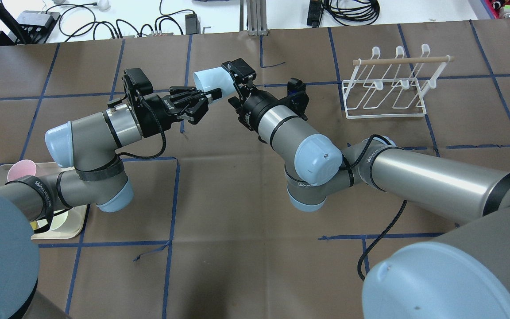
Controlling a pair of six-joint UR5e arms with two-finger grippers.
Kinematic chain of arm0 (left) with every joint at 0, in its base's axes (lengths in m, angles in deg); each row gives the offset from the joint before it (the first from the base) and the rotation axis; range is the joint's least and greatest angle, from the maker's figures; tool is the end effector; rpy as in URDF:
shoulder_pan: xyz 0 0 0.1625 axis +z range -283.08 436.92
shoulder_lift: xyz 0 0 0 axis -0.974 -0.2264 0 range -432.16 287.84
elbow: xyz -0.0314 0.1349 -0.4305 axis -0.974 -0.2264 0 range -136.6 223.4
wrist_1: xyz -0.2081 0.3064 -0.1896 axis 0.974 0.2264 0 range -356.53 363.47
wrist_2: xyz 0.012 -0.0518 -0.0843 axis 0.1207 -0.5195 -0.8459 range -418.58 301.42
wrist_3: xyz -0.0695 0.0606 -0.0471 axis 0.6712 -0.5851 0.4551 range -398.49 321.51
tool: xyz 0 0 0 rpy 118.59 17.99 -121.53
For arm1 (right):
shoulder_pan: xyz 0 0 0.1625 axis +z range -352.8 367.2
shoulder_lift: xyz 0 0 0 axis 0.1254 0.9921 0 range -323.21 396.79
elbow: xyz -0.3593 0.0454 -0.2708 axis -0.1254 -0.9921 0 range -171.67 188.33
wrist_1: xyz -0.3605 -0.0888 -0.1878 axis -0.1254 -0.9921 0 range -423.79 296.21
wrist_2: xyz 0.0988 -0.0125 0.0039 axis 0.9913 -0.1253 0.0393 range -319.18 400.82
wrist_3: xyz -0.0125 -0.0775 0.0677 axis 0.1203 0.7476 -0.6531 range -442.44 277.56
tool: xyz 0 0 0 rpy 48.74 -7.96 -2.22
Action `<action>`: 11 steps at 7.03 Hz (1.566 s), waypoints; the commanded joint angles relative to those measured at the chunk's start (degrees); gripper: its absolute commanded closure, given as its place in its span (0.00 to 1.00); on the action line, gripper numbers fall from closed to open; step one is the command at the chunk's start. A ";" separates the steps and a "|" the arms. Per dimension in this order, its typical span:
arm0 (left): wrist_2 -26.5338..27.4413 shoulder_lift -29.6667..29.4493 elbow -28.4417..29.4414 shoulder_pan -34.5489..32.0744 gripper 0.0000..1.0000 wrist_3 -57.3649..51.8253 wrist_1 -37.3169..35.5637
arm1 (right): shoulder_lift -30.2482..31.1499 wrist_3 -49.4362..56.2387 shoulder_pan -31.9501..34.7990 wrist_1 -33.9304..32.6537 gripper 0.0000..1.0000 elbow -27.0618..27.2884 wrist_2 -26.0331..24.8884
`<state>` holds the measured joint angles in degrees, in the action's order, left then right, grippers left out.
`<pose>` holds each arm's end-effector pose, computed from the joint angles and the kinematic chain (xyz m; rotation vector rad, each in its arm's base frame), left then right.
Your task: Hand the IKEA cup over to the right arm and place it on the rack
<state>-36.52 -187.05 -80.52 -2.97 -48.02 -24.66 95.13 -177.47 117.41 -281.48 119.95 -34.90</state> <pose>-0.1417 -0.5115 0.3014 -0.6875 -1.8196 1.2278 0.3552 -0.5049 0.3005 0.9911 1.5873 -0.5603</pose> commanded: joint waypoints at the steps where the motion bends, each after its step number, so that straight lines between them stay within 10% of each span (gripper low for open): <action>1: 0.00 -0.51 0.00 -0.01 1.00 1.54 -2.37 | -1.64 0.02 0.09 -0.02 0.01 -1.75 0.04; 6: 0.00 -0.43 0.00 -0.01 1.00 1.72 -2.37 | -1.73 -0.86 1.15 0.16 0.02 -2.55 -0.31; 9: 0.09 -0.25 0.00 -0.01 1.00 2.50 -2.46 | -1.73 -0.59 1.15 0.07 0.51 -2.55 -0.93; 10: 0.09 -0.08 0.00 -0.01 0.96 2.77 -2.46 | -1.73 -0.51 1.06 -0.02 0.54 -2.64 -0.58; 11: 0.35 0.27 0.09 -0.01 0.64 2.77 -2.63 | -1.73 -0.50 1.06 0.07 0.58 -2.64 -0.32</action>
<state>-36.37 -187.11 -80.51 -2.97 -45.40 -27.16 93.40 -178.01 118.50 -281.45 117.34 -35.51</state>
